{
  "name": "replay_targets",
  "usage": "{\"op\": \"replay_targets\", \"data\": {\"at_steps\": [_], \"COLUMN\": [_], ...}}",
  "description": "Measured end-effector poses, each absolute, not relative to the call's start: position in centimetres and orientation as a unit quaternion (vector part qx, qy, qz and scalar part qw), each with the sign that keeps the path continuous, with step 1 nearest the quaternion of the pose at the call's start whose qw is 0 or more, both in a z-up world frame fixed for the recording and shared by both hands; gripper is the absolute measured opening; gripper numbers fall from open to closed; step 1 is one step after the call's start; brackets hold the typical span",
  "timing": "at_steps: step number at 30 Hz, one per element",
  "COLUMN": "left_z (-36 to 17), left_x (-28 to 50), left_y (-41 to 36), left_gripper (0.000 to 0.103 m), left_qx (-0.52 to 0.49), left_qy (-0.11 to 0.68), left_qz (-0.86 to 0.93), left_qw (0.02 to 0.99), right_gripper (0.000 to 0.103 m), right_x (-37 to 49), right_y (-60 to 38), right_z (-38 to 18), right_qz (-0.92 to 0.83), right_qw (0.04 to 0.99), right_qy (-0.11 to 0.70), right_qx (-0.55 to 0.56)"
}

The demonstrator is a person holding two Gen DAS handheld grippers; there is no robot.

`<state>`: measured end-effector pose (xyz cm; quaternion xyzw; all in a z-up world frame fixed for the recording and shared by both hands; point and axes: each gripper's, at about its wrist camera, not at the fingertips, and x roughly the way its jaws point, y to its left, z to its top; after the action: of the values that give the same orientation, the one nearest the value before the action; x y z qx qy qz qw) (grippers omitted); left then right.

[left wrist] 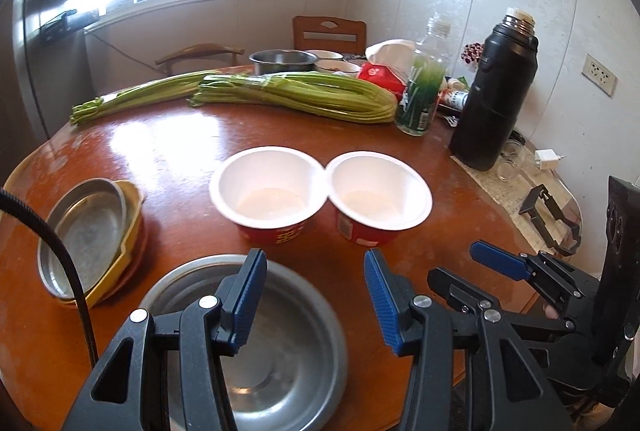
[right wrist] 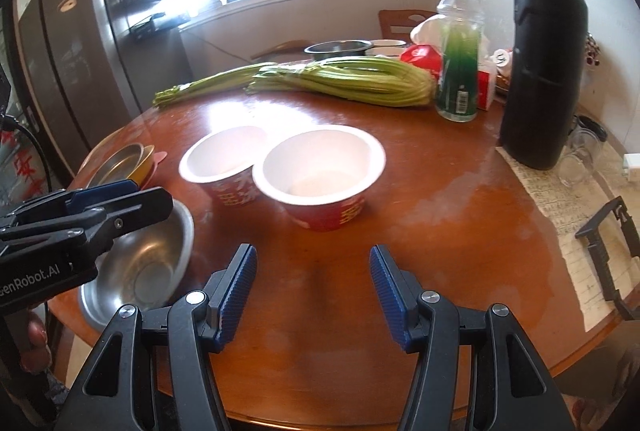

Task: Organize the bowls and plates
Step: 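Move the left tool to a red-printed white bowl and grasp its rim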

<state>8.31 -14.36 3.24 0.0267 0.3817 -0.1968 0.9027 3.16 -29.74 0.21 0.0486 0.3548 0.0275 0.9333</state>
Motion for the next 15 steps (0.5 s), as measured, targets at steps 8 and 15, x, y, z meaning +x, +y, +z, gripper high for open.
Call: {"op": "replay_targets", "data": {"at_steps": [8,15], "left_z": [2.6,1.8], "left_x": [10.3,12.0], "left_y": [-17.2,-18.2], "left_gripper": [0.051,0.051], "left_qx": [0.016,0.014], "left_qy": [0.401,0.42], "left_qz": [-0.222,-0.214], "left_qw": [0.889,0.882], "right_gripper": [0.061,0.061], "right_x": [4.4,6.1], "right_y": [-33.0,-34.3], "right_z": [0.5,0.6], "right_qz": [-0.003,-0.016], "right_qw": [0.934,0.932], "right_qy": [0.35,0.356], "right_qx": [0.066,0.064]}}
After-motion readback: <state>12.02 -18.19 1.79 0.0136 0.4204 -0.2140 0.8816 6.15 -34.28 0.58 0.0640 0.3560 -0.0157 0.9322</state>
